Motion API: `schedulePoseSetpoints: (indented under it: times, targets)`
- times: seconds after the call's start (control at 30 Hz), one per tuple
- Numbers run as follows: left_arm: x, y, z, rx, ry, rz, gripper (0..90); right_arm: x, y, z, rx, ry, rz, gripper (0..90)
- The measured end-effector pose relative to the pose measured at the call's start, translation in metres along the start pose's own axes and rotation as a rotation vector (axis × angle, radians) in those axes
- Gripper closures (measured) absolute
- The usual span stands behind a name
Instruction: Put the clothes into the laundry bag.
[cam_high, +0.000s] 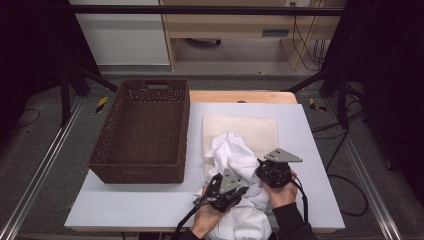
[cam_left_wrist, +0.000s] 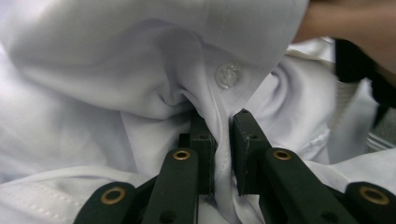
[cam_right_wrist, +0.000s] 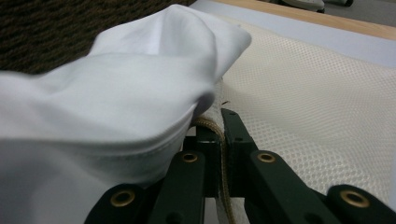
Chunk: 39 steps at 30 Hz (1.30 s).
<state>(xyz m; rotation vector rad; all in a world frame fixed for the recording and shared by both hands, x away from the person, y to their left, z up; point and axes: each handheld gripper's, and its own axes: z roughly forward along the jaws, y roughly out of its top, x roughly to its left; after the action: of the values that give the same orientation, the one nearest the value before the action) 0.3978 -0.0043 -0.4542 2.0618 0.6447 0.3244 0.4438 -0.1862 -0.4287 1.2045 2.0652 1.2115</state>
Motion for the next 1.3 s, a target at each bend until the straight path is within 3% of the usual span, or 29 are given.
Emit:
schedulePoseSetpoints:
  times: [0.1,0.13,0.23,0.37,0.43,0.47,0.53,0.57,0.6,0.63,0.7,0.73,0.77,0.83,0.87,0.9,0.93,0.97,1.03,1.07,1.1,1.13,1.17,1.2,1.27,1.3]
  targets:
    - [-0.005,0.001,0.009,0.033,0.021,0.024,79.4,0.002,0.002,-0.002,-0.015,-0.009,-0.008,87.4]
    - [-0.001,0.003,0.015,0.067,0.006,0.007,79.5,0.003,0.003,-0.004,-0.024,-0.008,-0.012,87.4]
    - [0.005,0.005,0.019,0.102,-0.005,-0.004,79.6,0.004,0.007,-0.01,-0.065,-0.004,-0.018,87.4]
    - [0.015,0.006,0.024,0.119,-0.032,-0.045,78.2,0.008,0.008,-0.013,-0.075,0.005,-0.041,87.4]
    - [0.015,0.004,0.023,0.104,-0.027,-0.05,73.8,0.01,0.007,-0.012,-0.069,0.014,-0.048,87.4]
    - [0.013,0.003,0.016,0.069,-0.02,-0.04,68.3,0.008,0.005,-0.01,-0.056,0.019,-0.041,87.3]
    - [0.011,0.003,0.011,0.046,-0.026,-0.044,53.4,0.004,0.004,-0.011,-0.048,0.021,-0.035,87.2]
    - [0.009,0.004,-0.004,0.008,-0.024,-0.036,48.0,0.002,0.003,-0.011,-0.047,0.02,-0.029,87.2]
    - [0.009,0.004,-0.004,0.008,-0.024,-0.036,44.2,0.002,0.003,-0.011,-0.047,0.02,-0.029,87.2]
    - [0.009,0.005,-0.013,-0.014,-0.013,-0.035,44.2,0.0,0.002,-0.012,-0.047,0.02,-0.025,87.2]
    - [0.012,0.007,-0.031,-0.058,0.028,-0.037,35.9,-0.001,0.001,-0.012,-0.043,0.019,-0.024,87.1]
    - [0.02,0.007,-0.047,-0.097,0.085,-0.045,34.4,-0.001,0.0,-0.012,-0.044,0.017,-0.024,87.1]
    - [0.02,0.007,-0.047,-0.097,0.085,-0.045,33.3,-0.001,0.0,-0.012,-0.044,0.017,-0.024,87.1]
    - [0.034,0.006,-0.054,-0.118,0.138,-0.072,31.9,0.0,0.001,-0.012,-0.04,0.018,-0.027,87.1]
    - [0.043,0.006,-0.053,-0.113,0.142,-0.099,31.0,0.0,0.001,-0.012,-0.041,0.018,-0.026,87.1]
    - [0.059,0.004,-0.045,-0.079,0.135,-0.155,27.7,0.001,0.001,-0.011,-0.041,0.02,-0.027,87.1]
    - [0.059,0.004,-0.045,-0.079,0.135,-0.155,27.4,0.001,0.001,-0.011,-0.041,0.02,-0.027,87.1]
    - [0.071,0.002,-0.032,-0.04,0.135,-0.172,27.3,0.002,0.0,-0.01,-0.039,0.02,-0.025,87.1]
    - [0.076,0.001,-0.024,-0.022,0.122,-0.181,27.2,0.002,0.0,-0.01,-0.039,0.02,-0.025,87.1]
    - [0.081,-0.002,-0.014,0.004,0.08,-0.216,31.0,0.002,0.0,-0.009,-0.034,0.022,-0.03,87.1]
    - [0.081,-0.002,-0.014,0.004,0.08,-0.216,38.5,0.002,0.0,-0.009,-0.034,0.022,-0.03,87.1]
    - [0.08,-0.003,-0.012,-0.007,0.074,-0.209,45.7,0.003,-0.001,-0.008,-0.026,0.023,-0.022,87.1]
    - [0.076,-0.002,-0.015,-0.024,0.105,-0.185,56.3,0.003,-0.001,-0.008,-0.025,0.021,-0.024,87.1]
    - [0.076,-0.002,-0.015,-0.024,0.105,-0.185,62.4,0.003,-0.001,-0.007,-0.026,0.019,-0.024,87.1]
    - [0.067,0.002,-0.028,-0.089,0.109,-0.167,70.3,0.003,-0.001,-0.008,-0.028,0.012,-0.024,87.2]
    - [0.067,0.002,-0.028,-0.089,0.109,-0.167,72.5,0.003,-0.001,-0.008,-0.028,0.012,-0.024,87.2]
